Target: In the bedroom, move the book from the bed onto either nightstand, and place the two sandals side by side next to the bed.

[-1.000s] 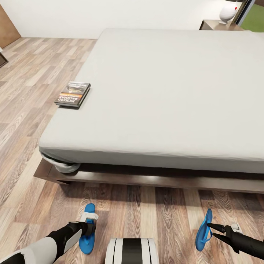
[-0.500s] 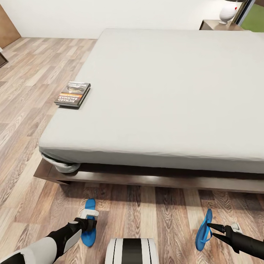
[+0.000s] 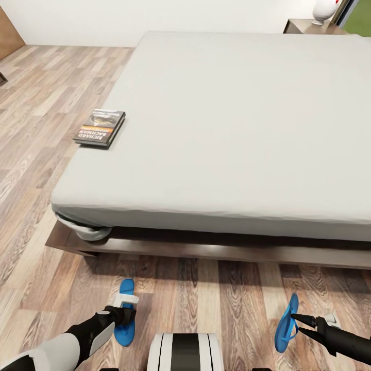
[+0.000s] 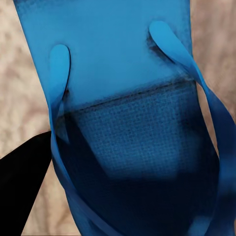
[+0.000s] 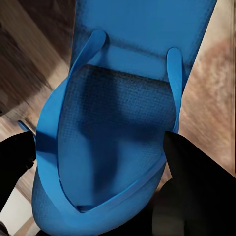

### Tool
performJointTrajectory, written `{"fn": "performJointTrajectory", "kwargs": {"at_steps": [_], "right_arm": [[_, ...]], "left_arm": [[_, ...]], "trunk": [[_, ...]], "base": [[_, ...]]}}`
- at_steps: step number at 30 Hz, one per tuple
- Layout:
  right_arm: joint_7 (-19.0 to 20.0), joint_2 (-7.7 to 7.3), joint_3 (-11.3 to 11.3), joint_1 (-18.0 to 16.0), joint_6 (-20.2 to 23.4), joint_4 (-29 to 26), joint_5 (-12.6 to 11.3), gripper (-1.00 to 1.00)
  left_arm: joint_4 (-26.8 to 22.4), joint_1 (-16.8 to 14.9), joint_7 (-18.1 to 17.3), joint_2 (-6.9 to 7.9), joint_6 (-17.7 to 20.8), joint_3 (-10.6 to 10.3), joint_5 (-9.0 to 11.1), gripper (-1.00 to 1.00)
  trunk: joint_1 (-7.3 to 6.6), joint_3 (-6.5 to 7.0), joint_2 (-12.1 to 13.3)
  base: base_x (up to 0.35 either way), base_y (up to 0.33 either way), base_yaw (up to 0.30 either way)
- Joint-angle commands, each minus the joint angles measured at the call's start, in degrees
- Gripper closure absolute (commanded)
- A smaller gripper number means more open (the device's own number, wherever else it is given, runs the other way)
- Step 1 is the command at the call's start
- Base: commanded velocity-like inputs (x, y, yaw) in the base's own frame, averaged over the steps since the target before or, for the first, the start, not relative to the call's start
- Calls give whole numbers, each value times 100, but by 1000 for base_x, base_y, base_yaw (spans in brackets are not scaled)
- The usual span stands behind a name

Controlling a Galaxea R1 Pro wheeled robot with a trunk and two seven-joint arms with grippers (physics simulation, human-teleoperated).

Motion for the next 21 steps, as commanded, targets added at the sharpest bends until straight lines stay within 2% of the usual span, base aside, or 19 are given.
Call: {"fn": "performJointTrajectory", "kwargs": {"at_steps": [1,14,21], "right_arm": [[9,0,-17,-3,37,2,-14,100],[10,0,-18,-3,37,2,-14,100],[8,0,-17,-3,37,2,-14,100]], "left_arm": [[-25,-2,49,8,26,-47,43,100],[-26,-2,49,8,26,-46,46,100],[-26,-2,49,8,26,-46,45,100]], "trunk": [[1,-26,-3],[35,-314,-20],[35,-314,-20]], "base": [[0,0,0],[0,0,0],[0,0,0]]}}
